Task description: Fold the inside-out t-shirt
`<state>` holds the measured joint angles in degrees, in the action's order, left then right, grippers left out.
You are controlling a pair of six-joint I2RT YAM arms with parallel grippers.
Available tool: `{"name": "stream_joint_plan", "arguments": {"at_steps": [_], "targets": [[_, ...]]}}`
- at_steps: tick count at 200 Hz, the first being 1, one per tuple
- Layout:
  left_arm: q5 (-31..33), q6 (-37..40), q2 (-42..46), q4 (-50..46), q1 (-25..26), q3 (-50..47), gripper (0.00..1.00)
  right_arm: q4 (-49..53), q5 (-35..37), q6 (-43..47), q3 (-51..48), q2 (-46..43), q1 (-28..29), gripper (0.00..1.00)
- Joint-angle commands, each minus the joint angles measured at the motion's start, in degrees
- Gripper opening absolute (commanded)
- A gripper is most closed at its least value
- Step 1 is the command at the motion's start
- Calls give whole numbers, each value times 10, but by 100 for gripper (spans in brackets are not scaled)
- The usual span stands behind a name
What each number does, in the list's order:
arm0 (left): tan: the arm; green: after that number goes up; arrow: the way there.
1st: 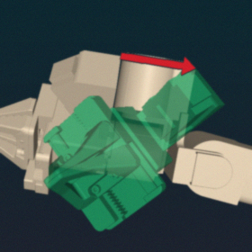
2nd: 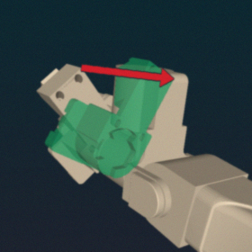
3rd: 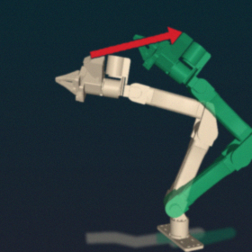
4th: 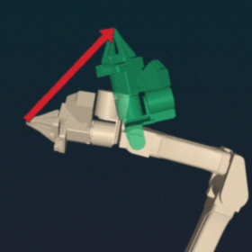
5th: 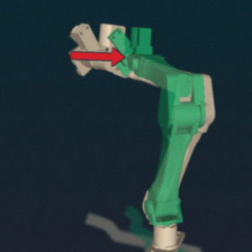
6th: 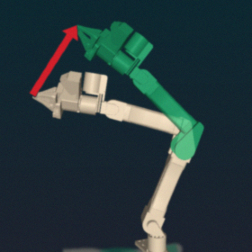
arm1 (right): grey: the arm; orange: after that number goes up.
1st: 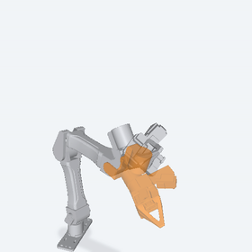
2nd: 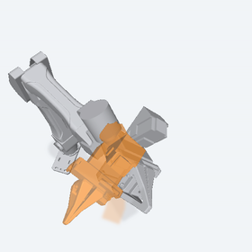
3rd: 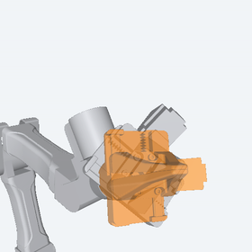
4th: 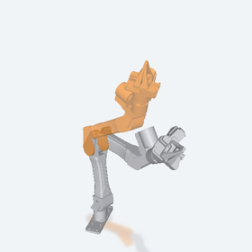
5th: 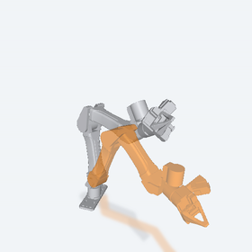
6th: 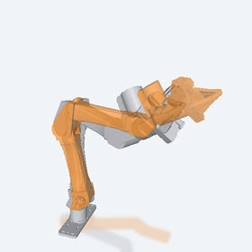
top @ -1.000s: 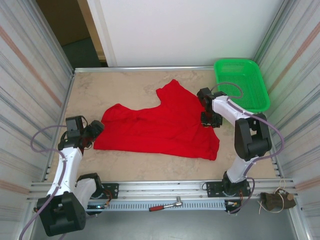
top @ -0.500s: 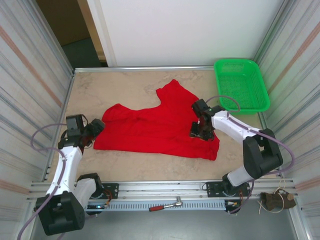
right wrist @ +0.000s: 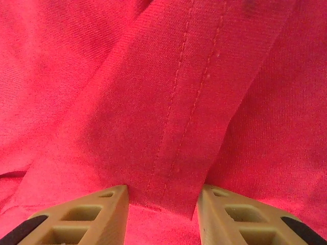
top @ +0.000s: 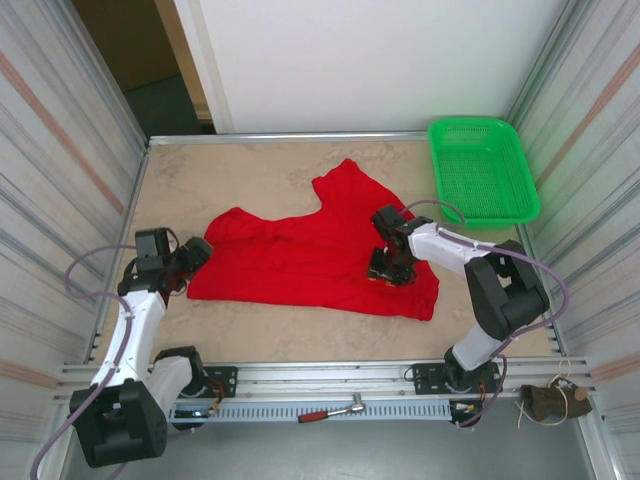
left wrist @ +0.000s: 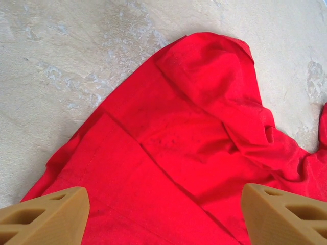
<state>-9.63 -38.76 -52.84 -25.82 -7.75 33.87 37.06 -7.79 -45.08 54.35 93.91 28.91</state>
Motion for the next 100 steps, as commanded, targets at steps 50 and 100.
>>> {"name": "stream_joint_plan", "arguments": {"at_steps": [50,100], "targets": [[-3,2,-3,13,4,14,78,18,-4,-3,35,-2,-2,0],[-3,1,-12,20,7,14,79,48,-24,20,125,25,-19,0]]}}
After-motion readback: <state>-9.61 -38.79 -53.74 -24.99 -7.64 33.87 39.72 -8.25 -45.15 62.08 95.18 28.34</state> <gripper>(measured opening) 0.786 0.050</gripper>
